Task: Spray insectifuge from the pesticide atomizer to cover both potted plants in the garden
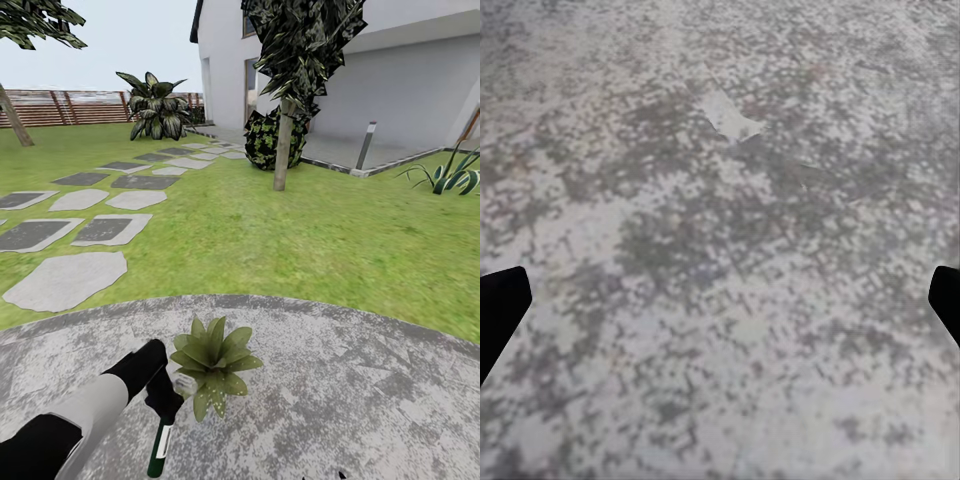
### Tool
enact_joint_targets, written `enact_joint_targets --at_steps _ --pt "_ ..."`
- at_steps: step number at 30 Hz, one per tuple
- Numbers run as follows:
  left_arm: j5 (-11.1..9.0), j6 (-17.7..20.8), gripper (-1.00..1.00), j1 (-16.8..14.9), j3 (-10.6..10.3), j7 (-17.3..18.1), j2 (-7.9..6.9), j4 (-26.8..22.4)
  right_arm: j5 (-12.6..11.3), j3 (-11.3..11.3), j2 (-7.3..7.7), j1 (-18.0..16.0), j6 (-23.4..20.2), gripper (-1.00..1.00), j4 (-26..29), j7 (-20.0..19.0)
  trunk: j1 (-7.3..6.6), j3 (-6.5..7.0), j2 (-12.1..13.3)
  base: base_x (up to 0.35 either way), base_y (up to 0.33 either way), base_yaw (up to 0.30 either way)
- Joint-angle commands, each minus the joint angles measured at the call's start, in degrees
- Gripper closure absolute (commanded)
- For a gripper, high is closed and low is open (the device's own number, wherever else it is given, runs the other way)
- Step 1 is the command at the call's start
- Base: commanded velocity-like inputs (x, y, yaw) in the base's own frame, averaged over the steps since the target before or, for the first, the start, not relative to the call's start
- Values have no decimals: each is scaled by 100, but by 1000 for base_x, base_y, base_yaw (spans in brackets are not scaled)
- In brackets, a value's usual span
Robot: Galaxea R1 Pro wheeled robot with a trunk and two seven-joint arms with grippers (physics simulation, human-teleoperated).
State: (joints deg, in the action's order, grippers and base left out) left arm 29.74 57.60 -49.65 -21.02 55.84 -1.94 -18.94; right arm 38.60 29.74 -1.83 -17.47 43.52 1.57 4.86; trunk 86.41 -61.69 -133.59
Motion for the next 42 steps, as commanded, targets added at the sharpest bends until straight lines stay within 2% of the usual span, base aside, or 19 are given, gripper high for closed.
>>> enact_joint_targets --at_steps 1,6,9,12,21,28,35,42 --pt "51 23 100 97 5 55 -14 -36 60 14 -1 -2 5 -100 -5 52 -1 -5 -2 0 0 0" --pt "50 21 100 197 27 50 -22 -97 60 18 -2 -2 7 -100 0 59 -1 -5 -2 0 0 0" --pt "50 23 100 201 41 50 -1 -403 60 22 -1 -2 8 -100 1 59 -1 -5 -2 30 0 0" --pt "50 23 100 202 41 50 4 -488 60 22 -1 -2 8 -100 1 59 -1 -5 -2 201 0 0" --pt "50 23 100 202 33 50 2 -506 44 27 5 -2 16 -100 1 60 -1 -5 -2 -12 9 0" --pt "50 23 100 202 37 21 1 -529 43 27 3 -2 16 -100 1 59 -1 -5 -2 -131 196 0" --pt "63 19 100 214 11 -26 -66 -473 51 23 -1 -2 16 -100 1 59 -1 -5 -2 -2 19 -12" --pt "67 -2 100 530 -6 -39 -66 -467 51 23 -1 -2 16 -100 1 59 -1 -5 -2 0 0 -39"
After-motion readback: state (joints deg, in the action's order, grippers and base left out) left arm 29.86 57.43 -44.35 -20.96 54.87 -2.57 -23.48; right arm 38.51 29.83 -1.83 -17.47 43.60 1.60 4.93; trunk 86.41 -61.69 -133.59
